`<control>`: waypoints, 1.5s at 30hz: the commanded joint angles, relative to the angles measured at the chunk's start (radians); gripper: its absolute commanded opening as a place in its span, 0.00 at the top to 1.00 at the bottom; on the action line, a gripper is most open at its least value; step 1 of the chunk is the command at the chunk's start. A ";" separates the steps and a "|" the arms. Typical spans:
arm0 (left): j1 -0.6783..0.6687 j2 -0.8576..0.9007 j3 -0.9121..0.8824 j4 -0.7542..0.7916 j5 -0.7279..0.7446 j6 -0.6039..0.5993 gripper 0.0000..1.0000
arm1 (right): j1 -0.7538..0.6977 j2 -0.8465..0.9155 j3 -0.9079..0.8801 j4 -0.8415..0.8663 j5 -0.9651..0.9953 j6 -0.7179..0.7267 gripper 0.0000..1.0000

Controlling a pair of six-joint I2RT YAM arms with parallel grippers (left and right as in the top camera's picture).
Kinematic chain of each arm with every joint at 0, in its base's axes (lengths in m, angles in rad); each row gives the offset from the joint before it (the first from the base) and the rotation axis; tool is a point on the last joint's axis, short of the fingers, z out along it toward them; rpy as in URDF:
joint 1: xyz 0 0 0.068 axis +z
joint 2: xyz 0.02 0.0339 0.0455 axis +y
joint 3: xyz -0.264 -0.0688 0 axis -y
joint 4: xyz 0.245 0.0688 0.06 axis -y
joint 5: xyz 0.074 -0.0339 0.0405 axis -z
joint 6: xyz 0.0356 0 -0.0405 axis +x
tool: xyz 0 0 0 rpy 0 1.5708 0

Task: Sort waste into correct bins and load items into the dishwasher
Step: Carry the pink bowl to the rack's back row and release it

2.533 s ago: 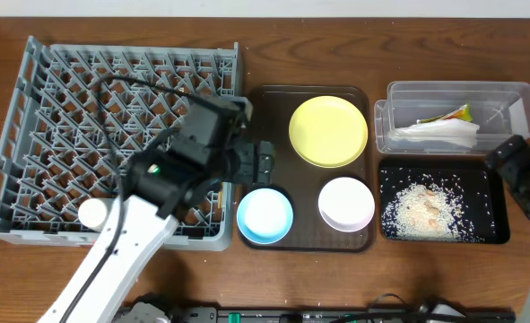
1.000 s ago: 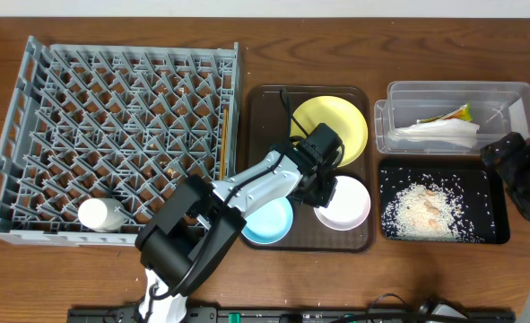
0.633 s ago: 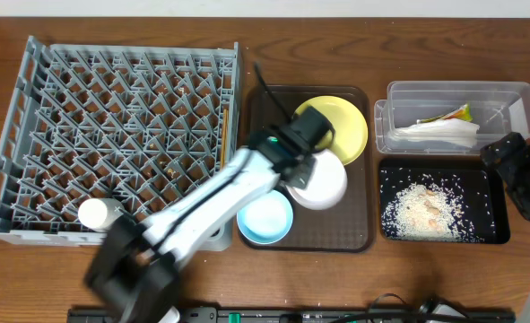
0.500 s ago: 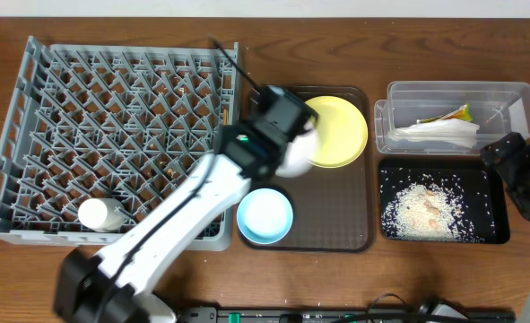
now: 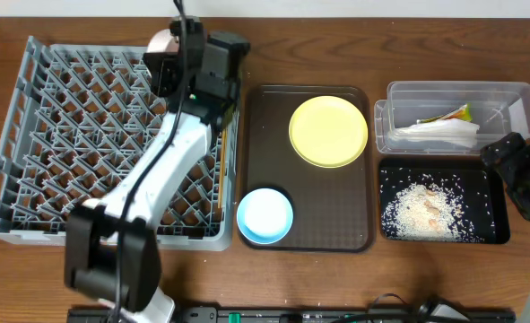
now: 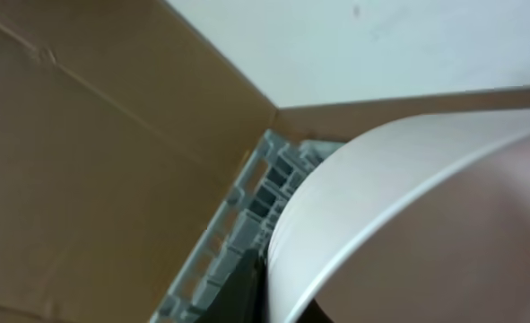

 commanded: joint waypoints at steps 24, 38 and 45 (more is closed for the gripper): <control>-0.073 0.233 -0.002 0.007 -0.155 0.078 0.93 | -0.003 -0.010 0.002 0.000 -0.007 -0.010 0.01; -0.129 0.243 -0.002 -0.139 -0.143 -0.043 0.73 | -0.003 -0.010 0.002 0.000 -0.007 -0.010 0.01; -0.185 0.243 -0.002 -0.139 -0.143 -0.066 0.66 | -0.003 -0.010 0.002 0.000 -0.007 -0.010 0.01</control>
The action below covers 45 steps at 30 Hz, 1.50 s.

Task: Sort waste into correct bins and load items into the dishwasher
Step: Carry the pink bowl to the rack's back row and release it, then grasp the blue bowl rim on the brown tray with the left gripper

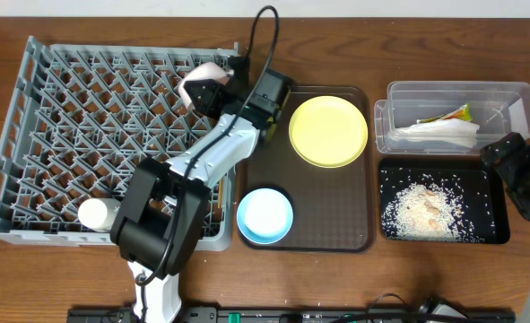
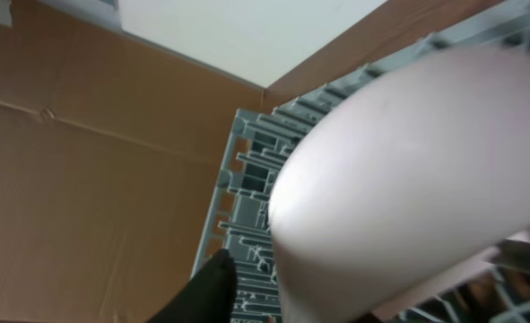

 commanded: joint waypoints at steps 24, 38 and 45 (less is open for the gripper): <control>-0.211 -0.103 0.000 -0.161 0.155 -0.238 0.27 | -0.003 -0.010 0.002 0.001 -0.007 -0.011 0.01; -0.204 -0.467 -0.003 -0.578 1.109 -0.612 0.71 | -0.003 -0.010 0.002 0.001 -0.007 -0.011 0.01; -0.249 -0.409 -0.134 -0.589 1.317 -0.651 0.92 | -0.003 -0.010 0.002 0.001 -0.007 -0.010 0.01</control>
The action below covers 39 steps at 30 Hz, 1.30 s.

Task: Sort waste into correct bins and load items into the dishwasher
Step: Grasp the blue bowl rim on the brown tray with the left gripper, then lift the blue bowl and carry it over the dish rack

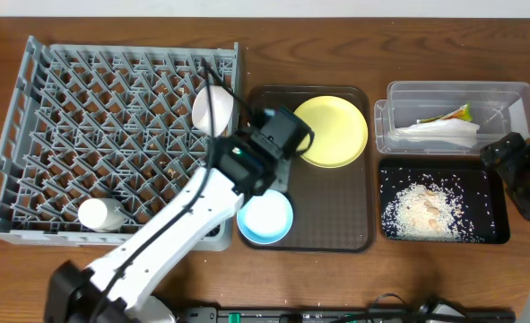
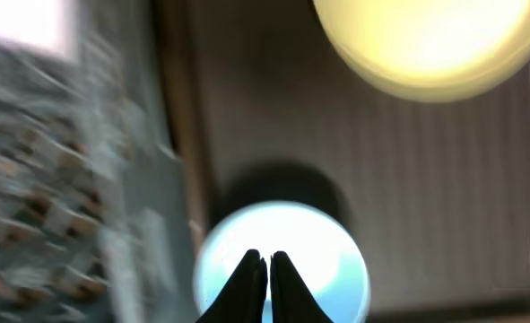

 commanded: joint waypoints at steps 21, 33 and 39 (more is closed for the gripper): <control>-0.086 0.325 -0.045 0.303 0.653 0.075 0.92 | -0.003 -0.010 0.002 0.001 -0.007 -0.010 0.01; -0.076 0.135 -0.004 0.058 0.164 0.007 0.66 | -0.003 -0.010 0.002 0.001 -0.007 -0.010 0.01; -0.055 0.159 -0.070 0.033 0.121 0.004 0.43 | -0.003 -0.010 0.002 0.001 -0.007 -0.010 0.01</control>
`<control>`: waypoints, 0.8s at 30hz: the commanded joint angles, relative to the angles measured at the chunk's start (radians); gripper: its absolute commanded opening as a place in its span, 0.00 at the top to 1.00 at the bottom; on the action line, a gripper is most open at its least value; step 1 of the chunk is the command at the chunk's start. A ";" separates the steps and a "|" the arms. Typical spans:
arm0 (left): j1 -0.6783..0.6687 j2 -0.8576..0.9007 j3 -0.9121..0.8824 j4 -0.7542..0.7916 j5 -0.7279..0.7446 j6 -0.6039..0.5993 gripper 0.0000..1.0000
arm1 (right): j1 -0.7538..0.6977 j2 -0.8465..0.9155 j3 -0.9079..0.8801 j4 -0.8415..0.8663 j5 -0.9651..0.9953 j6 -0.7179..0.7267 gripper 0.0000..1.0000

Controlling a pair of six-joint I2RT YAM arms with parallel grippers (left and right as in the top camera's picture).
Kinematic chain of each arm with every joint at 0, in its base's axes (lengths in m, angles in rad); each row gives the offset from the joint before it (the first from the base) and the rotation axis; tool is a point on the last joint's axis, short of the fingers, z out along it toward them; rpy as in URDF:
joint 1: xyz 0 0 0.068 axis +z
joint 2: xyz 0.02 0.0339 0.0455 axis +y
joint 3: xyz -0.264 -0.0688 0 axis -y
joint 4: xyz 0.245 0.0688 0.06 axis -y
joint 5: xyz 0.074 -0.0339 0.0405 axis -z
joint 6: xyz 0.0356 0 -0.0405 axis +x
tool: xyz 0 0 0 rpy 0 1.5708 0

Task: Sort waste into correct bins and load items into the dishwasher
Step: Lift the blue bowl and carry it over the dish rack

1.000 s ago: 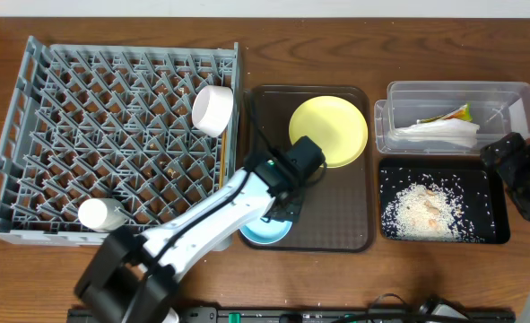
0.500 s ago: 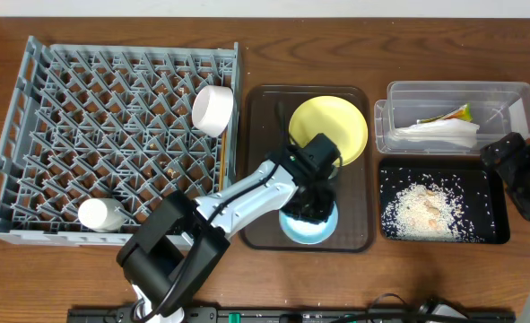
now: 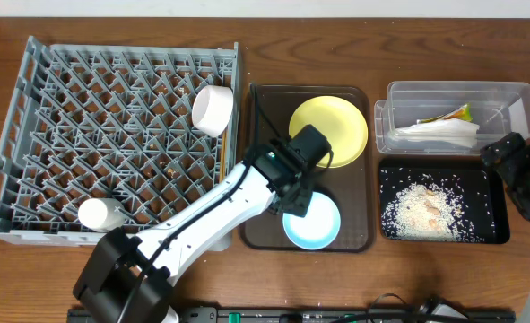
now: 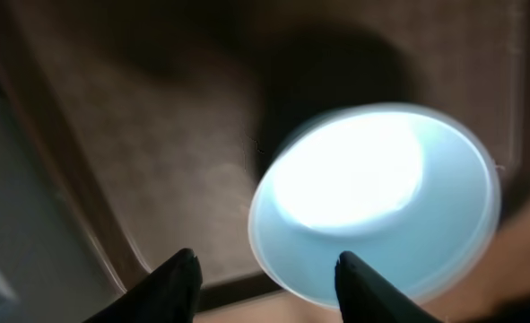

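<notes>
A light blue bowl (image 3: 312, 221) sits on the brown tray (image 3: 354, 193), near its front middle. My left gripper (image 3: 293, 199) hovers just over the bowl's left rim. In the left wrist view the left gripper (image 4: 266, 267) is open, its right fingertip (image 4: 359, 274) over the blue bowl (image 4: 372, 202) and its left fingertip over bare tray. A yellow plate (image 3: 328, 131) lies at the tray's back. A white cup (image 3: 212, 109) lies on its side in the grey dish rack (image 3: 31, 135). My right gripper (image 3: 516, 170) rests at the far right; its jaws are not discernible.
A white cup-like item (image 3: 98, 213) stands in the rack's front. A clear bin (image 3: 507, 94) holds wrappers and paper. A black bin (image 3: 489, 179) holds rice-like food scraps. Thin sticks (image 3: 221, 170) lie along the rack's right side.
My left gripper was shut above the blue bowl and is now open, lower and further right. The bowl has shifted from the tray's front left corner toward its front middle.
First my left gripper held the white cup over the rack's back. Then it held it at the rack's right side. Later the cup lay in the rack and the gripper was shut above the blue bowl. Now it is open at the shifted bowl.
</notes>
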 commanded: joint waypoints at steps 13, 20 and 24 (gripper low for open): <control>0.006 0.167 -0.093 0.148 0.104 0.052 0.67 | -0.003 -0.010 0.002 0.001 -0.007 -0.010 0.01; 0.006 0.167 -0.092 0.150 0.103 0.052 0.92 | -0.003 -0.010 0.002 0.001 -0.007 -0.010 0.01; 0.010 0.138 -0.064 0.105 0.039 0.055 0.93 | -0.003 -0.010 0.002 0.001 -0.007 -0.010 0.01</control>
